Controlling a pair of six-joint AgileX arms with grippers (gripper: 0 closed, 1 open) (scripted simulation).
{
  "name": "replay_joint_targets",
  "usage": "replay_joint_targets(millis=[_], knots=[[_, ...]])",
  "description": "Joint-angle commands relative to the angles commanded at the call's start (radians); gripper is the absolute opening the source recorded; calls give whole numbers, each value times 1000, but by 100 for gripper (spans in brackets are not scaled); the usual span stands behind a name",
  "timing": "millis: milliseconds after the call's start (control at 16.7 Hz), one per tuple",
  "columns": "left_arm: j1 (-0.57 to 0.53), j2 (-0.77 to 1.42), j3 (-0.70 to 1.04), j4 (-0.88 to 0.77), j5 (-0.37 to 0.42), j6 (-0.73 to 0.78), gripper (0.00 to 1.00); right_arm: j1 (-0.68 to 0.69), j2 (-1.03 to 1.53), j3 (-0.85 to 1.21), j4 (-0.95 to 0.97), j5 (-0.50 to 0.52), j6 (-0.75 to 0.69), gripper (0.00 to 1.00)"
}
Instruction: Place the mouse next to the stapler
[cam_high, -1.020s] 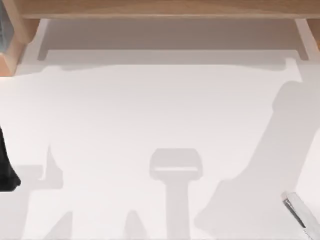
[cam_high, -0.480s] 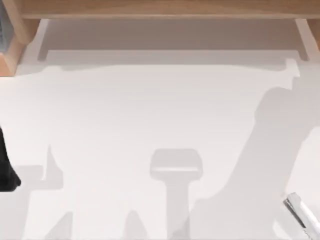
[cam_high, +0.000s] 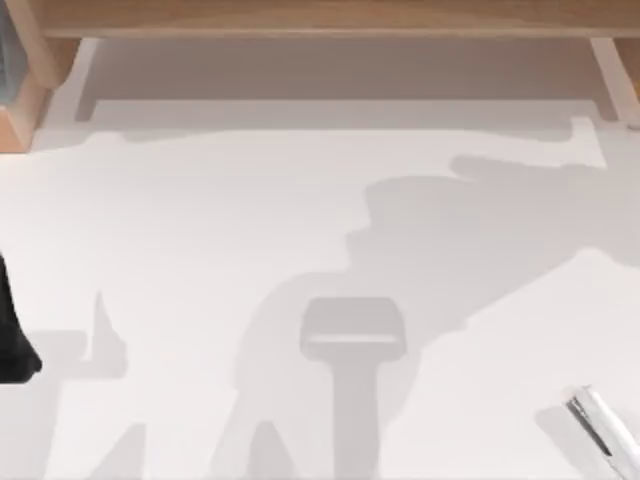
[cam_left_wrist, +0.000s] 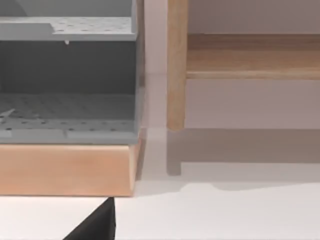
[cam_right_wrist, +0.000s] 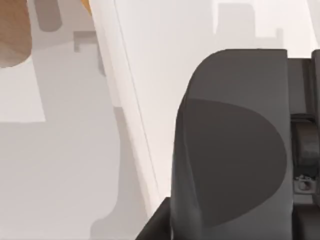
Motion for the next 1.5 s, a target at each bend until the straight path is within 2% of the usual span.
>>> replay_joint_targets(millis=[420,780,1080,1260,1500], knots=[[0,0,0,0,0,0,100,133,-373,-438,80,-9,63,0],[0,0,0,0,0,0,100,205,-600,-878,195,-24,15,0],[0,0,0,0,0,0,100,225,-689,-1210,267,10,-36,0],[0,0,0,0,0,0,100,225,-721,-1321,291,41,-44,0],[0,0,0,0,0,0,100,223,-732,-1349,297,53,-44,0]])
